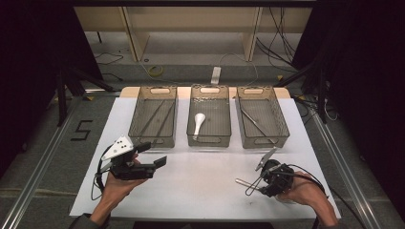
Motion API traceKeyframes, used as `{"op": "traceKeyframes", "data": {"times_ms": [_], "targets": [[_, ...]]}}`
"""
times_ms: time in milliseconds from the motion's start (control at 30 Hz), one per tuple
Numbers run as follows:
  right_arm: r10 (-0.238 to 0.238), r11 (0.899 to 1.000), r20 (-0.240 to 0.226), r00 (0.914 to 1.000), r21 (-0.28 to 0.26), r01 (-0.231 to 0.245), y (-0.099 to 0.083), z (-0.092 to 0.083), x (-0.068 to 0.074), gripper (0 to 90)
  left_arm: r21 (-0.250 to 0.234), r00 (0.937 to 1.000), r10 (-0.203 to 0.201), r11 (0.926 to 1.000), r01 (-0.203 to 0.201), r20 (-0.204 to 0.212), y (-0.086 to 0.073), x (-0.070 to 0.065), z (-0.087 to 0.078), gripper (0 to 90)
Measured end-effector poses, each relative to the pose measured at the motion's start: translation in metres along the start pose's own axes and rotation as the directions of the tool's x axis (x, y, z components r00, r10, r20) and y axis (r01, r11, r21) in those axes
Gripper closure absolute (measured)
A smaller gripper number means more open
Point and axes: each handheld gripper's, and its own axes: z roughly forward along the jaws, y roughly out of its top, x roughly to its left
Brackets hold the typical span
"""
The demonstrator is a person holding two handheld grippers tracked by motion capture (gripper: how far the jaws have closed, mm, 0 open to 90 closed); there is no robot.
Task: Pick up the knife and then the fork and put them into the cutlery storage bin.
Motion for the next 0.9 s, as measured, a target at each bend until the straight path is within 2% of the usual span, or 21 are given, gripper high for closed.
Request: {"op": "traceKeyframes", "data": {"times_ms": [633, 900], "targets": [[-0.001, 0.998, -0.014, 0.9999, 0.068, 0.002, -0.004, 0.015, 0.0, 74.6, 0.0, 1.0, -0.004, 1.0, 0.004, 0.003, 0.0, -0.001, 0.0, 15.6], [-0.008, 0.997, -0.017, 0.9998, 0.075, 0.009, -0.004, 0.019, 0.0, 80.4, 0.001, 1.0, -0.004, 1.0, 0.004, 0.003, 0.0, -0.001, 0.0, 15.6]]}}
